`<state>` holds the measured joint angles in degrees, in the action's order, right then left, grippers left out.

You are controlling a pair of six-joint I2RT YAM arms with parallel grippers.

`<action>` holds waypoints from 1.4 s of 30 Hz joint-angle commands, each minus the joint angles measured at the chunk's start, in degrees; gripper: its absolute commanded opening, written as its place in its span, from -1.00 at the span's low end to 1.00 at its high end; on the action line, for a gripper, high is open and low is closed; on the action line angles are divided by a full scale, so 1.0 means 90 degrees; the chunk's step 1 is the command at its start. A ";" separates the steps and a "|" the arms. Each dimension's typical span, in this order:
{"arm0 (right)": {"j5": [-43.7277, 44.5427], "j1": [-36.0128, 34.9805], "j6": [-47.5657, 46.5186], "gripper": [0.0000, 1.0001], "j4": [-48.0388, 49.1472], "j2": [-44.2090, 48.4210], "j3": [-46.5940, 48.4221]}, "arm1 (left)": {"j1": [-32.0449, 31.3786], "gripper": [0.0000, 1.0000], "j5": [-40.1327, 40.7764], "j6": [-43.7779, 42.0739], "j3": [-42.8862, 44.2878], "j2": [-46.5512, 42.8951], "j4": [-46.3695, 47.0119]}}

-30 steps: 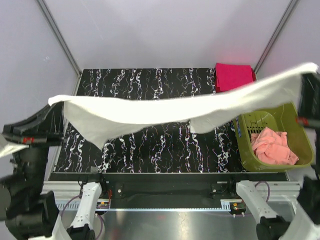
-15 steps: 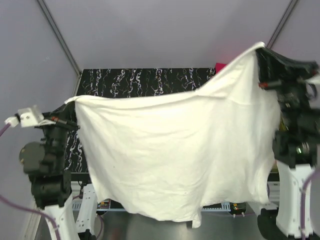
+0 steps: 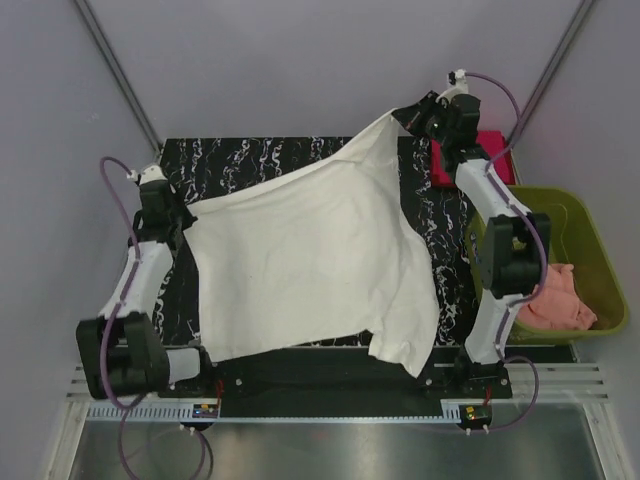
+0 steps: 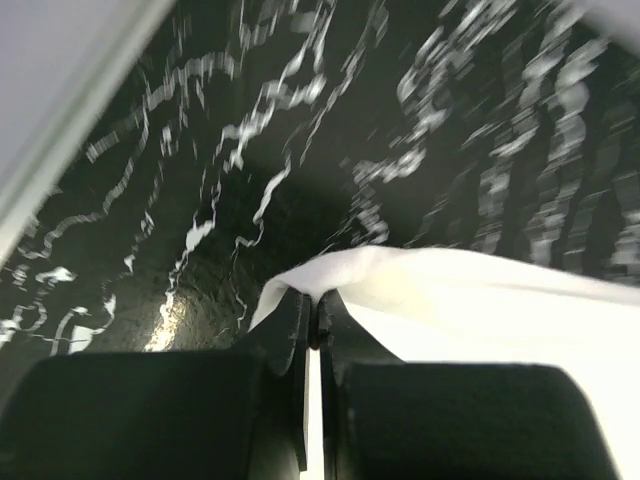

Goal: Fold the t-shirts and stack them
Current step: Flatten the tshirt out, then fold the tshirt

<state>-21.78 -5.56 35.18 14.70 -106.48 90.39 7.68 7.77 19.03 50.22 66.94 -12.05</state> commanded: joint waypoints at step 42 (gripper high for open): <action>0.0096 -0.0056 0.0144 -1.00 -0.3908 -0.1246 0.1159 | 0.0719 -1.00 -0.0589 -0.0015 0.2927 0.4750 -0.2224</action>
<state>-20.73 -6.50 37.89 -19.44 -120.75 103.00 13.61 2.04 18.26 77.34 109.78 -29.87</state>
